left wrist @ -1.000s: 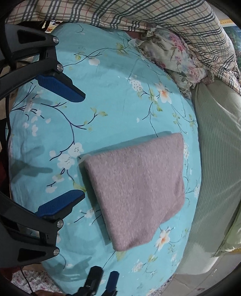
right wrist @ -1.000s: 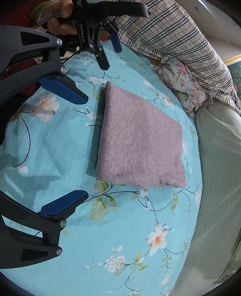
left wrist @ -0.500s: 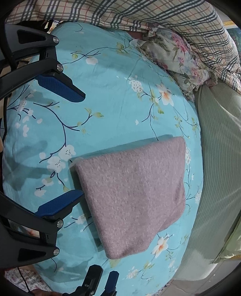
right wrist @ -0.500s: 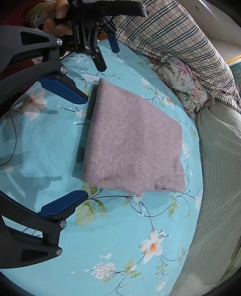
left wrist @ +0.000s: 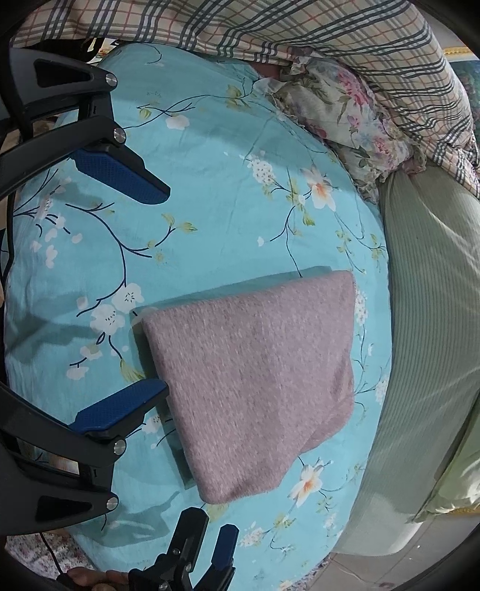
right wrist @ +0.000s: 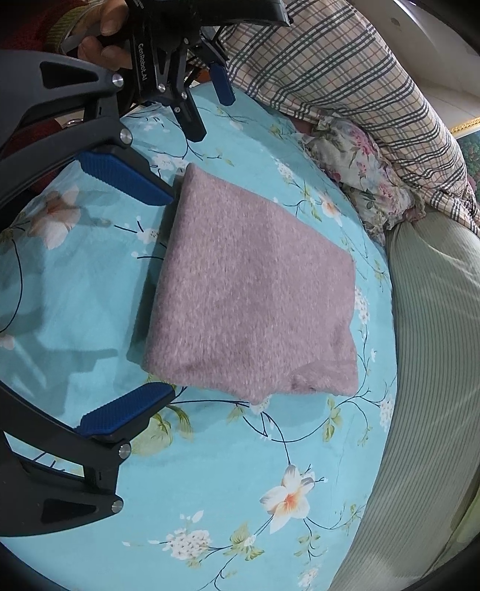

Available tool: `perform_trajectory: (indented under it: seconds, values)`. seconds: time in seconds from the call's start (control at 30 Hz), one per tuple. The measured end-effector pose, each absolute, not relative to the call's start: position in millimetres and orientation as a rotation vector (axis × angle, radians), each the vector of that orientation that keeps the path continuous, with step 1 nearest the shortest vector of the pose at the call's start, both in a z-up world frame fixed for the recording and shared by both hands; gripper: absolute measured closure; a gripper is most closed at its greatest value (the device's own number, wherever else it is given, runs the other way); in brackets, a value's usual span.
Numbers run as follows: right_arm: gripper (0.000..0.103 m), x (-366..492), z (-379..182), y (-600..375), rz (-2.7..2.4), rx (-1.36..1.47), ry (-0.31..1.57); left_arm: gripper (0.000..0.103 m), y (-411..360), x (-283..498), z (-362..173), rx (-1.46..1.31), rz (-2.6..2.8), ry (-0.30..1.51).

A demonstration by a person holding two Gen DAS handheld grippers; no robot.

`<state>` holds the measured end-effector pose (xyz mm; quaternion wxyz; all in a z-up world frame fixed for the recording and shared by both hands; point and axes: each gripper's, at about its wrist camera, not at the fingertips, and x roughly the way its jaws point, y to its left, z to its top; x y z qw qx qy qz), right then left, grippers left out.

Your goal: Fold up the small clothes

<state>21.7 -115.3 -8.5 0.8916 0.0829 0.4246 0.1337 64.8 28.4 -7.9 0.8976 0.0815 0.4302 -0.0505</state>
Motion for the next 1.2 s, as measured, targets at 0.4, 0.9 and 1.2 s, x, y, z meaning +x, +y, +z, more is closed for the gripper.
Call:
perform_trajectory:
  seconds: [0.4, 0.9, 1.2]
  values:
    - [0.006, 19.6, -11.1, -118.4, 0.270, 0.181, 0.889, 0.007, 24.1, 60.9, -7.7, 0.192, -0.107, 0.884]
    - [0.006, 18.9, -9.9, -128.8, 0.269, 0.187, 0.886, 0.007, 21.1, 56.1, -2.2, 0.197, -0.131, 0.873]
    - [0.005, 18.3, -7.8, -131.3, 0.271, 0.188, 0.883, 0.007, 19.2, 53.5, -0.5, 0.194, -0.133, 0.870]
